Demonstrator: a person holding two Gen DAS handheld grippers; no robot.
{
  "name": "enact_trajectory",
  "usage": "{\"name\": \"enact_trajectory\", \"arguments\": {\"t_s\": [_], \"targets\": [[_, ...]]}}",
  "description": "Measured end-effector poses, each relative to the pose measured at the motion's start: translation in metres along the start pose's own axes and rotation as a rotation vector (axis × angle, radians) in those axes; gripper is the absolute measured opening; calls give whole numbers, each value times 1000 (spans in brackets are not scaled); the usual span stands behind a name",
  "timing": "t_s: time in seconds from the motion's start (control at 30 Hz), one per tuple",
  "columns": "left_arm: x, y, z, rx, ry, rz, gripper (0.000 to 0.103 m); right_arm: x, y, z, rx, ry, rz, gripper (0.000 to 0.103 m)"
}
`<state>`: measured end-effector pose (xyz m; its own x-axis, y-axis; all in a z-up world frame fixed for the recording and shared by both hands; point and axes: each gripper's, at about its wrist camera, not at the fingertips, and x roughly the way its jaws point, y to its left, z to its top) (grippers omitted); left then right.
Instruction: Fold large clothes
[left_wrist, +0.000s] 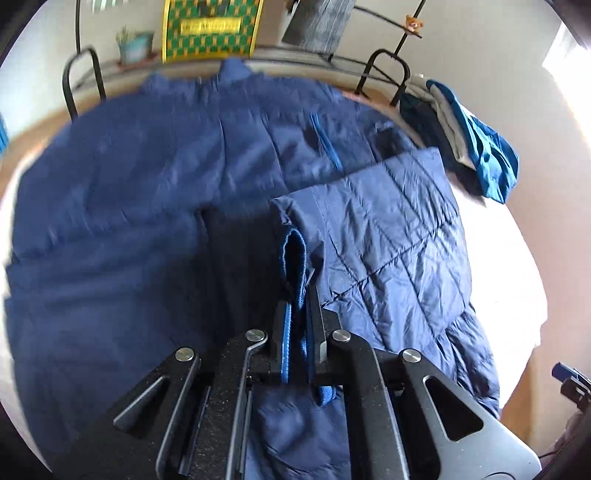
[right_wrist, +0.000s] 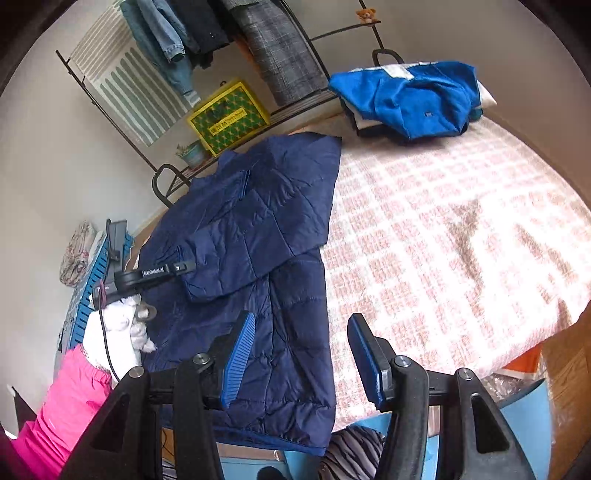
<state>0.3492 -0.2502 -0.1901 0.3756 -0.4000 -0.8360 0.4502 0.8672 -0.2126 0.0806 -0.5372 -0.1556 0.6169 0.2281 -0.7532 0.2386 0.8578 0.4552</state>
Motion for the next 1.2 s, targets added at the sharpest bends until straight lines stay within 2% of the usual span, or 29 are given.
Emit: {"name": "enact_trajectory", "arguments": {"t_s": [0.1,0.3,0.6,0.73,0.87,1.07,1.2], "targets": [[-10,16,26,33,-61,55,4,18,12,-4,-37,33,-9,56],[-9,82,74,7,-131,198,4,51,29,-3,-73,83,4,56],[21,215,94,-245,-133,278,4,90,41,-3,-120,145,-40,56],[35,243,95,-267,-135,299,3,106,43,-2,-118,171,-53,56],[48,260,94,-284,-127,271,4,118,41,-3,-110,194,-69,56],[61,269,96,-300,-122,274,4,127,41,-4,-99,218,-88,56],[74,269,102,-256,-95,314,4,129,42,-2,-110,222,-100,56]]}}
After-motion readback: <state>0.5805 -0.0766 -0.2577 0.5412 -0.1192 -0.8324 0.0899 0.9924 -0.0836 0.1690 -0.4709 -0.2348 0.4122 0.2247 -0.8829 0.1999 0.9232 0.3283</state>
